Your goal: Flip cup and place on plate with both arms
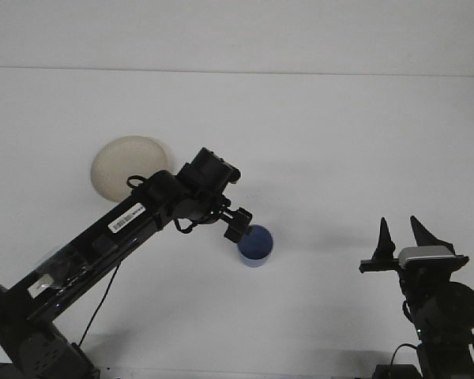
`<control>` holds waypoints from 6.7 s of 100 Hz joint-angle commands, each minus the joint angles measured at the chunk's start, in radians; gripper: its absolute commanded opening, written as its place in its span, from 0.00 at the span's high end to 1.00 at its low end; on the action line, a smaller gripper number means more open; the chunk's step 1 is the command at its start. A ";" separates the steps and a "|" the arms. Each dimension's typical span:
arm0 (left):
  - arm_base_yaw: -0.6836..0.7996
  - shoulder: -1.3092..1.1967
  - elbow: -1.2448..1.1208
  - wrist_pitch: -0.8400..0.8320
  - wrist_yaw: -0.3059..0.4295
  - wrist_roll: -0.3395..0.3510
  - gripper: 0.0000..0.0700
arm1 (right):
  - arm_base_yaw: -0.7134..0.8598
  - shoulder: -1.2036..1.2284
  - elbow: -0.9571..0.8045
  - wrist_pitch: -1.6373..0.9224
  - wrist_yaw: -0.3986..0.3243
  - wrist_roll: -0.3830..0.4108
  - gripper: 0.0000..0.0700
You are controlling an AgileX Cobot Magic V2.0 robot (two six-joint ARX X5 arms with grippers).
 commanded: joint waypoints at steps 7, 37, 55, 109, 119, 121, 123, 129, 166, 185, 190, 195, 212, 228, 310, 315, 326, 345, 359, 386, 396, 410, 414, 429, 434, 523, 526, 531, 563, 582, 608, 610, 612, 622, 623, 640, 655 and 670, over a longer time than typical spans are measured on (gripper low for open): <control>-0.030 0.069 0.021 0.002 0.003 0.003 0.28 | 0.001 0.001 0.007 0.014 0.000 -0.012 0.46; -0.054 0.188 0.021 0.000 0.003 0.006 0.28 | 0.001 0.001 0.007 0.014 0.000 -0.012 0.46; -0.062 0.214 0.021 0.002 0.003 0.026 0.33 | 0.001 0.001 0.007 0.014 0.000 -0.012 0.46; -0.082 0.214 0.026 -0.014 0.004 0.087 0.99 | 0.001 0.001 0.007 0.015 0.000 -0.012 0.46; -0.073 0.203 0.048 -0.044 0.003 0.094 0.99 | 0.001 0.001 0.007 0.014 0.001 -0.012 0.46; -0.070 0.200 0.057 -0.054 0.003 0.096 0.99 | 0.001 0.001 0.007 0.015 0.001 -0.012 0.46; -0.066 0.198 0.067 -0.065 0.003 0.098 0.99 | 0.001 0.001 0.007 0.014 0.001 -0.012 0.46; -0.050 0.190 0.106 -0.104 0.002 0.110 0.99 | 0.001 0.001 0.007 0.014 0.001 -0.013 0.46; 0.193 0.185 0.406 -0.235 -0.134 0.142 0.99 | 0.001 0.001 0.007 0.014 0.001 -0.013 0.46; 0.401 0.189 0.413 -0.220 -0.134 0.142 0.99 | 0.001 0.001 0.007 0.014 0.001 -0.013 0.46; 0.449 0.190 0.413 -0.208 -0.134 0.142 0.99 | 0.001 0.001 0.007 0.015 0.001 -0.013 0.46; 0.497 0.191 0.413 -0.198 -0.134 0.141 0.99 | 0.001 0.001 0.007 0.015 0.001 -0.014 0.46; 0.621 0.206 0.413 -0.183 -0.133 0.137 0.99 | 0.001 0.001 0.007 0.014 0.001 -0.015 0.46; 0.688 0.253 0.413 -0.182 -0.132 0.136 0.99 | 0.001 0.001 0.007 0.015 0.001 -0.015 0.46; 0.725 0.426 0.413 -0.157 -0.128 0.126 0.47 | 0.001 0.001 0.007 0.014 0.021 -0.019 0.46; 0.725 0.426 0.413 -0.157 -0.128 0.126 0.38 | 0.001 0.001 0.007 0.014 0.021 -0.019 0.46; 0.726 0.423 0.417 -0.160 -0.128 0.126 0.34 | 0.001 0.001 0.007 0.014 0.021 -0.019 0.46; 0.726 0.407 0.486 -0.233 -0.128 0.102 0.34 | 0.001 0.001 0.007 0.014 0.021 -0.019 0.46; 0.724 0.336 0.496 -0.270 -0.127 0.100 0.34 | 0.001 0.001 0.007 0.014 0.021 -0.019 0.46; 0.701 0.125 0.477 -0.292 -0.128 0.095 0.34 | 0.001 0.001 0.007 0.014 0.021 -0.019 0.46; 0.688 0.038 0.443 -0.285 -0.128 0.088 0.34 | 0.001 0.001 0.007 0.014 0.021 -0.019 0.46; 0.671 -0.100 0.327 -0.231 -0.128 0.080 0.34 | 0.001 0.001 0.007 0.014 0.021 -0.019 0.46; 0.663 -0.147 0.270 -0.198 -0.128 0.079 0.34 | 0.001 0.001 0.007 0.014 0.021 -0.019 0.46; 0.633 -0.358 -0.007 -0.036 -0.128 0.059 0.34 | 0.001 0.001 0.007 0.014 0.021 -0.019 0.46; 0.620 -0.430 -0.105 0.027 -0.128 0.050 0.34 | 0.001 0.001 0.007 0.014 0.020 -0.019 0.46; 0.529 -1.183 -1.099 0.832 -0.129 0.107 0.34 | 0.001 0.001 0.007 0.008 0.019 -0.018 0.46; 0.529 -1.180 -1.099 0.842 -0.129 0.106 0.34 | 0.001 0.001 0.007 0.008 0.019 -0.018 0.46; 0.529 -1.178 -1.099 0.855 -0.129 0.106 0.34 | 0.001 0.001 0.007 0.008 0.019 -0.018 0.46; 0.529 -1.176 -1.099 0.861 -0.129 0.103 0.58 | 0.001 0.001 0.007 0.008 0.019 -0.018 0.64; 0.529 -1.176 -1.099 0.861 -0.129 0.099 0.99 | 0.001 0.001 0.007 0.008 0.019 -0.018 1.00; 0.529 -1.177 -1.099 0.858 -0.129 0.100 0.99 | 0.001 0.001 0.007 0.008 0.019 -0.018 1.00; 0.529 -1.177 -1.099 0.858 -0.129 0.100 0.99 | 0.001 0.001 0.007 0.008 0.019 -0.018 1.00; 0.529 -1.177 -1.099 0.858 -0.129 0.100 0.99 | 0.001 0.001 0.007 0.008 0.019 -0.018 1.00; 0.529 -1.177 -1.099 0.858 -0.129 0.100 0.99 | 0.001 0.001 0.007 0.008 0.019 -0.018 1.00; 0.529 -1.177 -1.099 0.858 -0.129 0.100 0.99 | 0.001 0.001 0.007 0.008 0.019 -0.018 1.00; 0.529 -1.178 -1.099 0.858 -0.129 0.100 0.99 | 0.001 0.001 0.007 0.008 0.019 -0.018 1.00; 0.529 -1.178 -1.099 0.858 -0.129 0.100 0.99 | 0.001 0.001 0.007 0.008 0.019 -0.018 1.00; 0.529 -1.178 -1.099 0.858 -0.129 0.100 0.98 | 0.001 0.001 0.007 0.008 0.019 -0.018 1.00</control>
